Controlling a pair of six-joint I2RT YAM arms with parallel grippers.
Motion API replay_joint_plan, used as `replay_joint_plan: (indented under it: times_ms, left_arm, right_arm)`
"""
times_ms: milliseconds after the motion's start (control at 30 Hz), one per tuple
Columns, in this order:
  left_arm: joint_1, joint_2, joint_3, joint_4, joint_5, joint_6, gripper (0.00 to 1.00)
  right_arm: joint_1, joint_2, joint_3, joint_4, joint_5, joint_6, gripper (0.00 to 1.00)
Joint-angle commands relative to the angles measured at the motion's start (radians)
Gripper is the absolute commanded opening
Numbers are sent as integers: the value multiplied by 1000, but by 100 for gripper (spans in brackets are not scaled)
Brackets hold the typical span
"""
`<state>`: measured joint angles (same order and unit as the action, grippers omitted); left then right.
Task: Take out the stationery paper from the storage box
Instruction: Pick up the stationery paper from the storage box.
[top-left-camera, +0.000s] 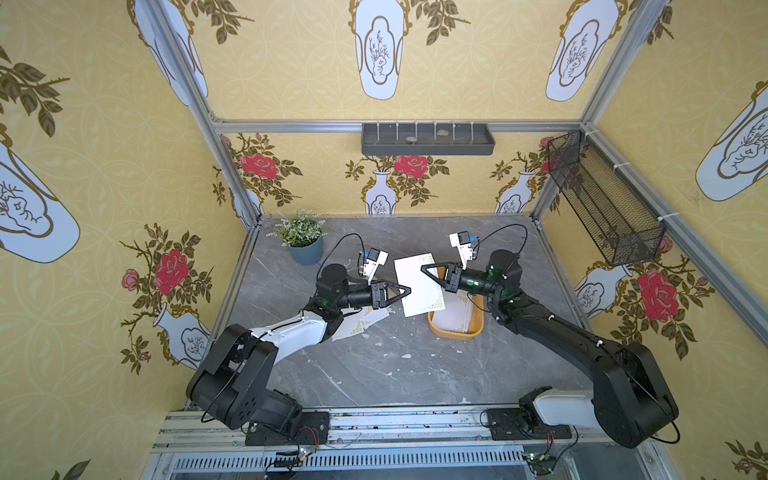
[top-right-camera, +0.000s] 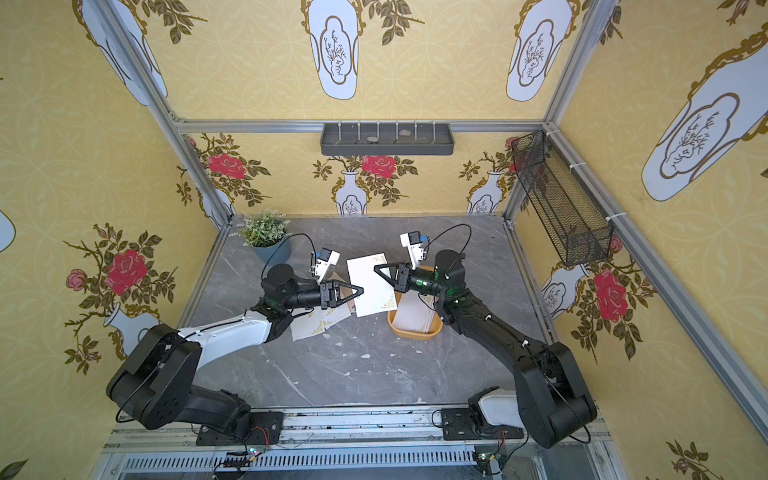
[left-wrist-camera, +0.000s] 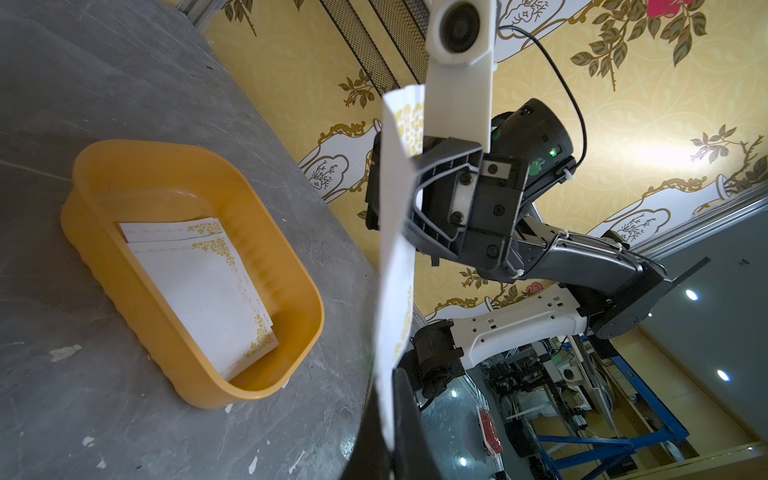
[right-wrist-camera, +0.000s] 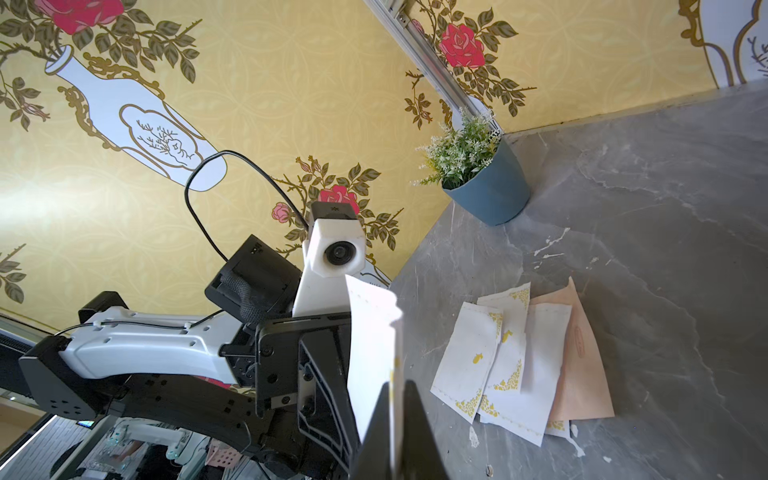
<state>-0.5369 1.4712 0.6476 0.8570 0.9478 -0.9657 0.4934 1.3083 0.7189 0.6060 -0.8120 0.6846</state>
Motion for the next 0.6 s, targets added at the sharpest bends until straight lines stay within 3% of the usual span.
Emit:
replay_joint_plan:
  times_ms: [0, 33, 67, 100, 133, 200, 300, 400, 467, 500, 533, 567]
  left_arm:
    - [1, 12, 1, 9, 12, 9, 0]
    - [0, 14, 1, 9, 11, 8, 0]
    - [0, 15, 2, 7, 11, 8, 0]
    - [0, 16, 3, 4, 10, 9, 0]
    - [-1, 16, 3, 5, 9, 9, 0]
    - [0, 18, 1, 2, 9, 9, 0]
    - [0, 22, 4, -5, 5, 12, 0]
    - [-1, 27, 5, -5, 5, 10, 0]
    - [1, 27, 5, -8, 5, 11, 0]
    - [0, 26, 5, -11, 4, 12, 0]
    - [0, 27, 4, -14, 3, 14, 0]
    - [-1, 27, 4, -16, 3, 15, 0]
  right_arm:
    - [-7, -17, 2, 48, 3, 0, 0]
    - [-11, -21, 2, 45, 3, 0, 11]
    - [-14, -26, 1, 44, 5, 0, 30]
    - [-19, -30, 0, 40, 4, 1, 38]
    - [-23, -34, -1, 39, 5, 1, 40]
    - [-29, -40, -1, 35, 2, -2, 33]
    - [-32, -43, -2, 34, 3, -4, 6]
    - [-33, -42, 0, 34, 5, -5, 1]
    - [-35, -44, -1, 30, 8, -5, 3]
    - [-36, -46, 0, 27, 9, -6, 15]
    - [-38, -47, 1, 25, 9, -6, 40]
    - [-40, -49, 2, 23, 8, -6, 45]
